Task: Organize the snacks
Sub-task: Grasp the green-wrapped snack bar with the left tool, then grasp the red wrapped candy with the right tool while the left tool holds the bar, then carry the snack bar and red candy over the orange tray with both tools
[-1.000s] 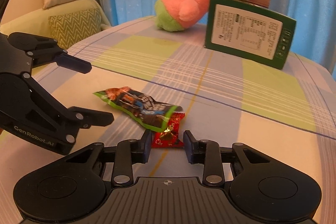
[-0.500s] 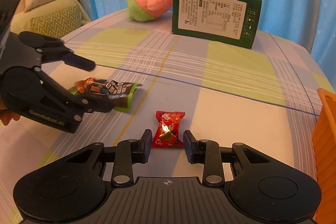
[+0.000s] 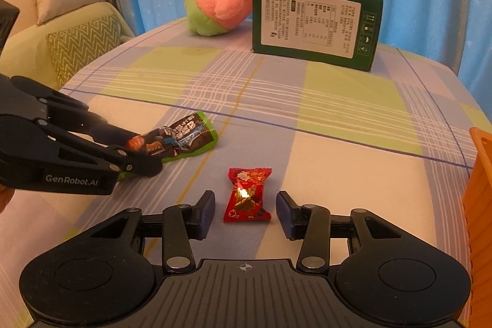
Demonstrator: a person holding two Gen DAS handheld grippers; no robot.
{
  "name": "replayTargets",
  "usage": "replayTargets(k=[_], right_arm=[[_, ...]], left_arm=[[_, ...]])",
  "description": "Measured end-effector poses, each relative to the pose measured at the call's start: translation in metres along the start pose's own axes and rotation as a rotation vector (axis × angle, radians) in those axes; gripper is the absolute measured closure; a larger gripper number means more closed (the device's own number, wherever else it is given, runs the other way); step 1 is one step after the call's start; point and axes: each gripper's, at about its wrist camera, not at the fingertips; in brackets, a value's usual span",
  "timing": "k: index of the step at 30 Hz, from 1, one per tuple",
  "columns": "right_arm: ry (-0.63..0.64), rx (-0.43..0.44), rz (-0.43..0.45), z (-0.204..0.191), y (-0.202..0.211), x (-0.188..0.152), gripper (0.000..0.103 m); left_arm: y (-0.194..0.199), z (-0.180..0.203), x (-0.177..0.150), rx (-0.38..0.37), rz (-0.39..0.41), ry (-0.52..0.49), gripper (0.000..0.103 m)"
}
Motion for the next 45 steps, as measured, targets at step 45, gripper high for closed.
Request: replayTargets(k=[45], right_arm=[[-0.133, -0.080, 0.061, 0.007, 0.070, -0.025, 0.081]], left_arm=[[0.057, 0.063, -0.030, 0.081, 0.141, 0.190, 0.077]])
Point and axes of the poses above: each gripper's, at about its wrist camera, not at the fingertips, and y roughly against the way its jaws point, z to its right, x to its top, and after that the axes turned 8 degrees about -x, right-handed
